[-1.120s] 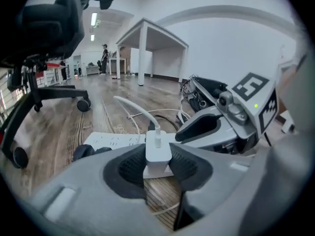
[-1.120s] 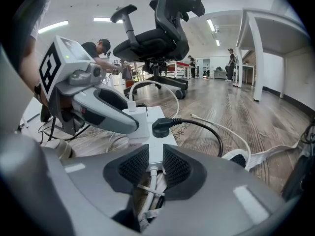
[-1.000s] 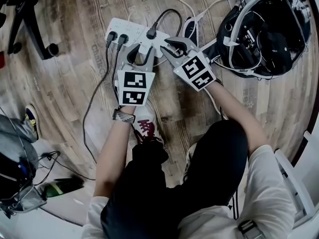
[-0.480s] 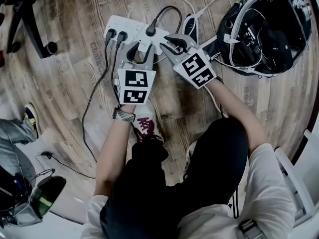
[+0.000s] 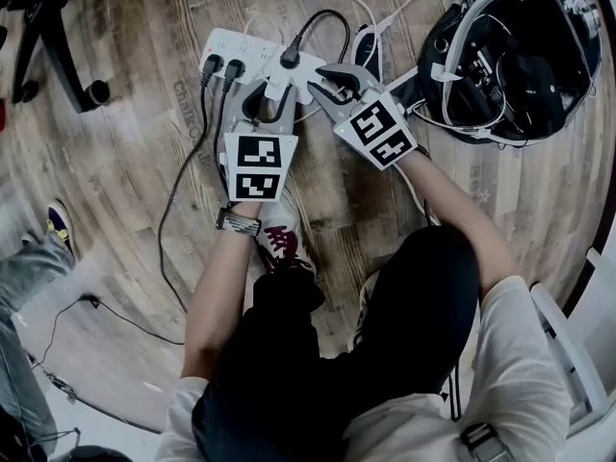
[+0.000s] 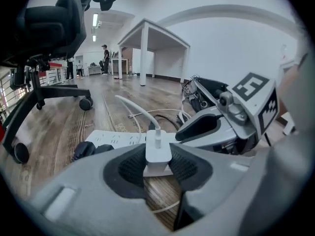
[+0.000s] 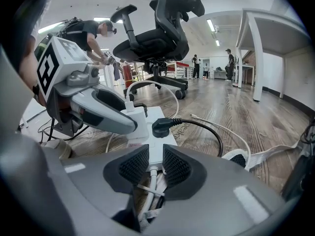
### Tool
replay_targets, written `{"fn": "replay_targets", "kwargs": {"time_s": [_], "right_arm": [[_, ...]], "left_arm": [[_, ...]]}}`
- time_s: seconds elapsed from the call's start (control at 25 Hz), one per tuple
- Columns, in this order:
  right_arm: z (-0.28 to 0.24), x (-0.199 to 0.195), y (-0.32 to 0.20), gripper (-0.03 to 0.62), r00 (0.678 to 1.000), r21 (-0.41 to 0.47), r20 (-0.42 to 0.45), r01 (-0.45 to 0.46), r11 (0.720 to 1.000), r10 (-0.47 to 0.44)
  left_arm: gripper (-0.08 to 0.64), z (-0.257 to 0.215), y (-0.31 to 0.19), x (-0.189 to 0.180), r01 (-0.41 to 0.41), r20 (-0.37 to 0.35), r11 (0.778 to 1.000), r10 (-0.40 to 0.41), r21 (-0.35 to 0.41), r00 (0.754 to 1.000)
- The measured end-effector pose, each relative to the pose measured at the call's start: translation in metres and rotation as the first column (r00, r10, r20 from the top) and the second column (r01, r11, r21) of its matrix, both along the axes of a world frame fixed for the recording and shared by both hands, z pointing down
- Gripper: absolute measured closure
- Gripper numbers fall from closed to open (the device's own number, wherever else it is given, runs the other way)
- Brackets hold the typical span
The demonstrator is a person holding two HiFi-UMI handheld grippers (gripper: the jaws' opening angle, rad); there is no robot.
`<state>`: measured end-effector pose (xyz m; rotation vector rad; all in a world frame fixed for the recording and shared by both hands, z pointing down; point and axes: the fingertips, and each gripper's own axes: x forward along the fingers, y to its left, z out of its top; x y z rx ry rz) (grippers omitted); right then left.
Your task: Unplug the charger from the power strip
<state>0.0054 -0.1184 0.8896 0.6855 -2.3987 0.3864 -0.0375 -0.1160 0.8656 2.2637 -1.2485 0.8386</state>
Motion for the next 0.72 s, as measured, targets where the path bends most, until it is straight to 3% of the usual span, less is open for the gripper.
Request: {"fn": "replay_targets", "kwargs": {"time_s": [0.4, 0.56, 0.72], "right_arm": [[0.000, 0.000, 0.000, 0.503, 1.000, 0.000, 0.003, 0.003, 1.000, -0.003], [0.001, 0.000, 0.000, 0.503, 1.000, 0.001, 0.003, 0.003, 1.000, -0.003], [0.000, 0.001, 0.000, 0.503, 1.000, 0.003, 0.003, 0.000, 1.000, 0.000]], "left_arm": [[0.420, 0.000, 0.001, -0.001, 0.029, 0.000, 1.000, -0.029, 0.010, 1.000], [0.420, -0.010, -0.002, -0.005, 0.092, -0.124, 0.995, -0.094, -0.025, 0.988], [0.420, -0.011, 0.005, 0.000, 0.067, -0.159, 0.997, -0.071, -0.031, 0.985]]}}
